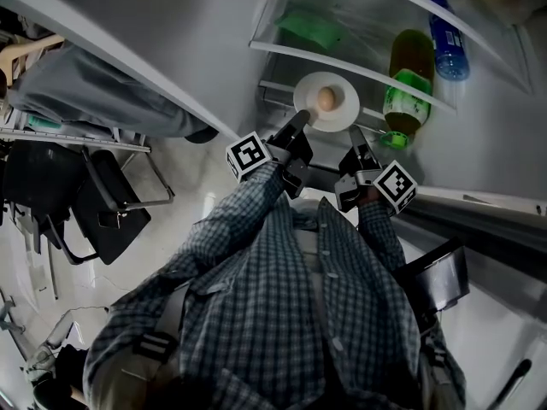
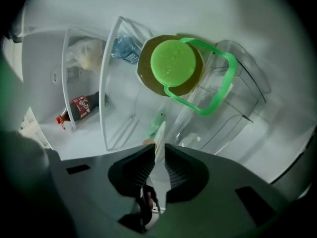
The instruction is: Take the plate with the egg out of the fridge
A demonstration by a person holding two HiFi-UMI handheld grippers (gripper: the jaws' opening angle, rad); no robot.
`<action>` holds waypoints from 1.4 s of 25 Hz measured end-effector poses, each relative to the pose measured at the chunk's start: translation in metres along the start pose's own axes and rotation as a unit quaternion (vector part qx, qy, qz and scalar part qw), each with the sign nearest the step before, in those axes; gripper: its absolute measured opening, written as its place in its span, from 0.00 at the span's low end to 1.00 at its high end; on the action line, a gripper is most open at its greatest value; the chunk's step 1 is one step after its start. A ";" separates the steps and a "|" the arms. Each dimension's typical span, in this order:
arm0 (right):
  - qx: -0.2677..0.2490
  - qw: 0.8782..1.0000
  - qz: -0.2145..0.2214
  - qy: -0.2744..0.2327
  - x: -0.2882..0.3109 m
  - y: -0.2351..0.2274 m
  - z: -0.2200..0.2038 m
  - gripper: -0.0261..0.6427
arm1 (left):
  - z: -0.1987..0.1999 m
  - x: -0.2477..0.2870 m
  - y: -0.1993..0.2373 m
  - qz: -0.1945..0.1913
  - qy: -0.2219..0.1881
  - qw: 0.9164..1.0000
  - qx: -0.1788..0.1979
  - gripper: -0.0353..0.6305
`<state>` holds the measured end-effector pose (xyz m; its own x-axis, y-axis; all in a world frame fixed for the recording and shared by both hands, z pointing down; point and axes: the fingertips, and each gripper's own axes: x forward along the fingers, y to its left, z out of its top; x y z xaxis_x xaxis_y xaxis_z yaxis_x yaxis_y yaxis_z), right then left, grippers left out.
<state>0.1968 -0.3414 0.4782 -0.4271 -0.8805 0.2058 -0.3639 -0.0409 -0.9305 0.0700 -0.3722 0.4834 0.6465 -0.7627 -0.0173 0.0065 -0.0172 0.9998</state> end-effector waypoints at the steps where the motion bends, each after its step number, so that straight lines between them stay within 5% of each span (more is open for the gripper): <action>1: 0.002 1.000 0.001 0.000 0.001 -0.001 0.000 0.10 | 0.000 0.000 0.001 0.001 0.000 1.000 0.001 0.13; 11: 0.015 1.000 0.013 -0.002 0.010 0.002 0.006 0.16 | 0.000 -0.001 0.001 0.001 0.004 1.000 0.001 0.13; 35: -0.008 0.999 0.041 0.009 0.019 0.011 -0.004 0.12 | -0.001 -0.004 0.000 -0.017 0.009 1.000 0.017 0.13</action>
<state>0.1813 -0.3572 0.4730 -0.4704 -0.8720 0.1355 -0.3411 0.0381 -0.9393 0.0680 -0.3682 0.4840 0.6604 -0.7492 -0.0504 0.0031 -0.0644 0.9979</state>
